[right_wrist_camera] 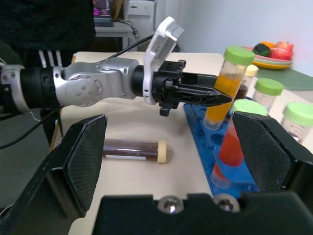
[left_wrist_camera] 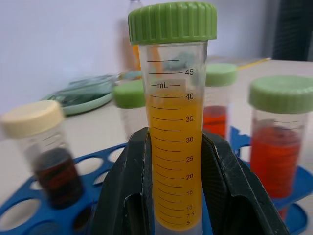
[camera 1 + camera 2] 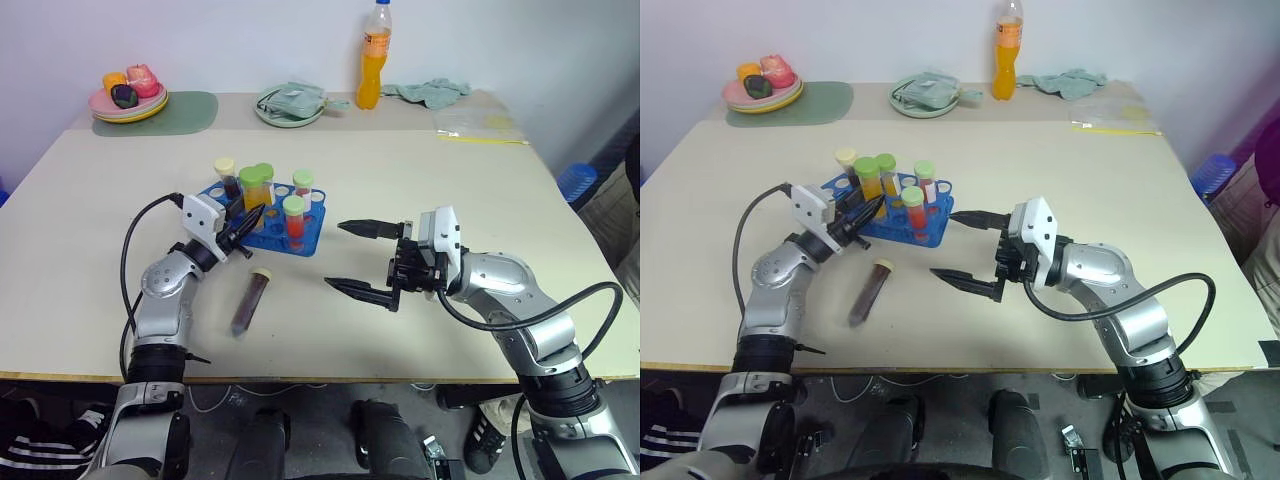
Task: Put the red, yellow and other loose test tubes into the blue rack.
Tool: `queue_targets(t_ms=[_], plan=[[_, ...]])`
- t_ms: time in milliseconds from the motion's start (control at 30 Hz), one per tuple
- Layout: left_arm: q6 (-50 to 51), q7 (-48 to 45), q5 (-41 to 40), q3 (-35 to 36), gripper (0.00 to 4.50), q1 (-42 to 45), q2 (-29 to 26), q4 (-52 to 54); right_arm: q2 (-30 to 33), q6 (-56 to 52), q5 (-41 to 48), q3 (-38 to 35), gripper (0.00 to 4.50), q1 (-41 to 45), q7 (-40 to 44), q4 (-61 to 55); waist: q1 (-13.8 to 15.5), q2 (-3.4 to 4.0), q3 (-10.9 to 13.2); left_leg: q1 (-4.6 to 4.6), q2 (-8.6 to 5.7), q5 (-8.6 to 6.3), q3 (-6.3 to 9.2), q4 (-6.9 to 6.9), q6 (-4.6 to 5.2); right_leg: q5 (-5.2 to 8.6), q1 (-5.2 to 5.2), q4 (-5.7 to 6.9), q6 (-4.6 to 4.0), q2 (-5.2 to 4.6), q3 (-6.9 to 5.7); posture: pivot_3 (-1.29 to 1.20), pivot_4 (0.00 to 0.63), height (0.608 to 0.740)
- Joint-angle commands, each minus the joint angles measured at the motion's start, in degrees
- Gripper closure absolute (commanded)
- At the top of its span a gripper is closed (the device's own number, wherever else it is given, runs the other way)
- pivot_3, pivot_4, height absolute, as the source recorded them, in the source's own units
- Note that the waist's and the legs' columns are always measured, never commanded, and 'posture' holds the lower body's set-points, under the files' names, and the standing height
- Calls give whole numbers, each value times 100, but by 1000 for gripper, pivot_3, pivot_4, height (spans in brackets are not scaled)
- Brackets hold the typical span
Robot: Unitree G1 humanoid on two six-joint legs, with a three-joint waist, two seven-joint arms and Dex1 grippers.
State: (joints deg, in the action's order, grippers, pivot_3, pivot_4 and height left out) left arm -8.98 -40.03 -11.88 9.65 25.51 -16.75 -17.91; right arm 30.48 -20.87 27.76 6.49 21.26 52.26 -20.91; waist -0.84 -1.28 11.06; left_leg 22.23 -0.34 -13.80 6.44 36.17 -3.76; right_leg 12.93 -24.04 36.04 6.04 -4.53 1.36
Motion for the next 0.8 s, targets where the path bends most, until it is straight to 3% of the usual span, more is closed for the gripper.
queue_targets(t_ms=[33,300,533,667,800], plan=[[-50,-71,-118,-153,3686,49,60,-22,28,30,34,-151,0,23,-79,-253,-2,0,0,-1,0,0,0,-1,0,0,0,0,0,1,0,0,150,740],[73,-190,-277,-203,3686,71,69,-214,41,69,7,-181,0,65,-132,-203,20,0,0,3,-1,0,1,0,0,0,2,-3,1,-1,0,0,150,740],[481,-103,-615,27,145,16,-142,209,41,54,23,-178,0,96,-149,-205,-6,0,0,1,-1,0,2,-1,0,1,1,-2,0,0,-1,0,150,740],[2074,-94,-1138,68,61,-427,-730,1637,24,55,18,-152,0,123,-145,-185,-41,1,1,-2,1,0,2,-7,0,1,0,0,1,1,0,0,150,740],[4488,124,-2373,486,61,-709,-1683,3085,-17,55,21,-113,0,158,-141,-153,-49,4,5,-4,5,0,4,-11,0,5,-1,2,-3,4,0,0,150,740]])
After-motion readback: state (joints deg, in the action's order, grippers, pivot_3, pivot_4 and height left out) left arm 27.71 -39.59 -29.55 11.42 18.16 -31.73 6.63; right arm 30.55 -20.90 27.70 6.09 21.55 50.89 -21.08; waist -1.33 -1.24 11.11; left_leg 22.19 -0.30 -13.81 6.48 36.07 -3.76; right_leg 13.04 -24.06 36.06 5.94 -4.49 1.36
